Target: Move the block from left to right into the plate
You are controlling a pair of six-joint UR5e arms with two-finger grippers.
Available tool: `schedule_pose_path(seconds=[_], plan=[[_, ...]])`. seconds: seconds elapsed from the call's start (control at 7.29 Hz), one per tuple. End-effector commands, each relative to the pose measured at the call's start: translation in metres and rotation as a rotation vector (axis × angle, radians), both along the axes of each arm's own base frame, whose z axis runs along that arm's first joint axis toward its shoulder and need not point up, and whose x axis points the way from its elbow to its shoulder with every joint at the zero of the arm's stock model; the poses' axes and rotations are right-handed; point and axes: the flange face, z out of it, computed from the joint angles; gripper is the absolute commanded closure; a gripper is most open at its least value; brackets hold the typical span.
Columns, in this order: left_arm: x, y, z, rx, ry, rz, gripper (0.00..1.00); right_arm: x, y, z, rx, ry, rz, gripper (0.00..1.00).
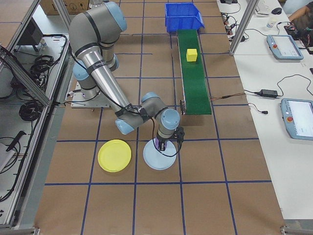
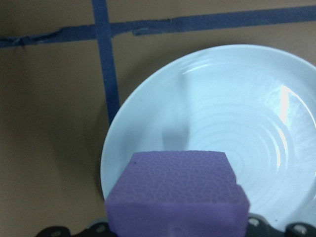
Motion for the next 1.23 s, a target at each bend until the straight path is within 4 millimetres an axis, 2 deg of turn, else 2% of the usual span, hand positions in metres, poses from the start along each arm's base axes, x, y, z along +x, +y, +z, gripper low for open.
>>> schedule_pose_path(seconds=[0.0, 0.14, 0.27, 0.41, 0.55, 0.69, 0.82, 0.96, 1.1], plan=[[0.002, 0.000, 0.000, 0.000, 0.000, 0.003, 0.00, -0.014, 0.007, 0.008, -0.016, 0.008, -0.022, 0.00], [0.002, 0.000, 0.000, 0.000, 0.000, 0.003, 0.00, -0.021, 0.003, 0.018, -0.031, 0.028, -0.024, 0.00], [0.002, 0.000, 0.000, 0.000, 0.000, 0.003, 0.00, -0.025, -0.006, 0.043, -0.077, 0.057, -0.050, 0.00], [0.002, 0.000, 0.000, 0.000, 0.000, 0.003, 0.00, -0.020, -0.015, 0.055, -0.109, 0.054, -0.050, 0.00], [0.002, 0.000, 0.000, 0.000, 0.000, 0.003, 0.00, 0.004, -0.030, 0.077, -0.127, 0.070, -0.028, 0.00], [0.002, 0.000, 0.000, 0.000, -0.002, 0.003, 0.00, 0.067, -0.061, 0.089, -0.094, 0.031, -0.065, 0.00], [0.002, 0.000, 0.000, 0.000, 0.000, 0.003, 0.00, 0.141, -0.096, 0.103, -0.099, 0.037, -0.087, 0.00], [0.002, -0.001, 0.000, 0.000, 0.000, 0.005, 0.00, 0.197, -0.121, 0.106, -0.137, -0.019, -0.080, 0.00], [0.003, 0.000, 0.001, -0.002, -0.001, 0.005, 0.00, 0.235, -0.139, 0.103, -0.173, -0.098, -0.076, 0.00]])
